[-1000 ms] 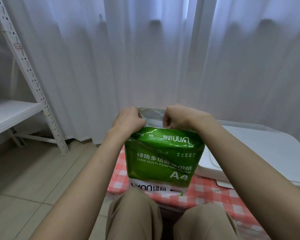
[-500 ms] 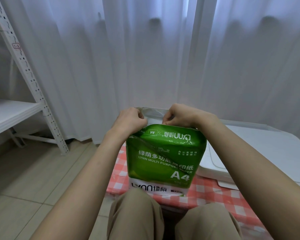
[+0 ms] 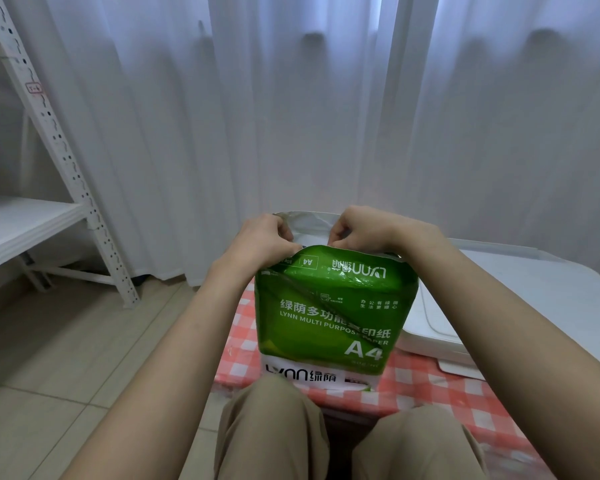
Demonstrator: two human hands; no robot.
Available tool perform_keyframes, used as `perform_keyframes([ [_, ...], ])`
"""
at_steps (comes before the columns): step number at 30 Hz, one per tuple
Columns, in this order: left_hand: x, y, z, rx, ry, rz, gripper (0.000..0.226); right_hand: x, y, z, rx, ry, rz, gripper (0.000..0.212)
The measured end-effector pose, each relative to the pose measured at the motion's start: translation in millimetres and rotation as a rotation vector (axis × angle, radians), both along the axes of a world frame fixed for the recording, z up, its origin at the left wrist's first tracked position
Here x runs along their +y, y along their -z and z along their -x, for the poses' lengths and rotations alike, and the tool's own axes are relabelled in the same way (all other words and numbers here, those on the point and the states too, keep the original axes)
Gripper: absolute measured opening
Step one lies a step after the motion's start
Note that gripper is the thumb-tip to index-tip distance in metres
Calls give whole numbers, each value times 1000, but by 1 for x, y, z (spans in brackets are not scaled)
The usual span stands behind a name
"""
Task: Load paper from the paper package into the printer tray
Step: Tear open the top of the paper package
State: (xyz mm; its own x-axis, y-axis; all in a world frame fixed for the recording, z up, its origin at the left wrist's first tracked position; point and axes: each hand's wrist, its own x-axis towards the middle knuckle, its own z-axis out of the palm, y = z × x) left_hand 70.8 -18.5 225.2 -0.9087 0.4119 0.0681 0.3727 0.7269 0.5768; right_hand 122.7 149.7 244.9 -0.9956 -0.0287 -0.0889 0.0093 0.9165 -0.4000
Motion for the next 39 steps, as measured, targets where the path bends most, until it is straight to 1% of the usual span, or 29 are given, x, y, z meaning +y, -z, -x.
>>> perform_keyframes([
  [5,1,2,0,20,-18,-12,28,-3,-2,-1,-20,2,-6,13],
  [10,1,3,-1,29,-25,-33,28,1,-6,-2,-65,-7,-11,14],
  [12,1,4,-2,29,-30,-31,27,4,-6,-2,-96,-5,28,13],
  [16,0,5,-3,20,-15,-26,25,12,-3,-3,-176,-29,172,15],
  [18,0,6,-3,21,-7,-27,24,14,-2,-3,-191,-37,196,17],
  [24,0,6,-3,18,3,-31,27,14,-1,-2,-202,-39,206,20],
  [28,0,6,-3,28,0,-32,27,14,-1,-2,-187,-35,200,16],
  [39,1,8,-2,38,1,-39,29,10,-2,-5,-112,-17,106,18],
])
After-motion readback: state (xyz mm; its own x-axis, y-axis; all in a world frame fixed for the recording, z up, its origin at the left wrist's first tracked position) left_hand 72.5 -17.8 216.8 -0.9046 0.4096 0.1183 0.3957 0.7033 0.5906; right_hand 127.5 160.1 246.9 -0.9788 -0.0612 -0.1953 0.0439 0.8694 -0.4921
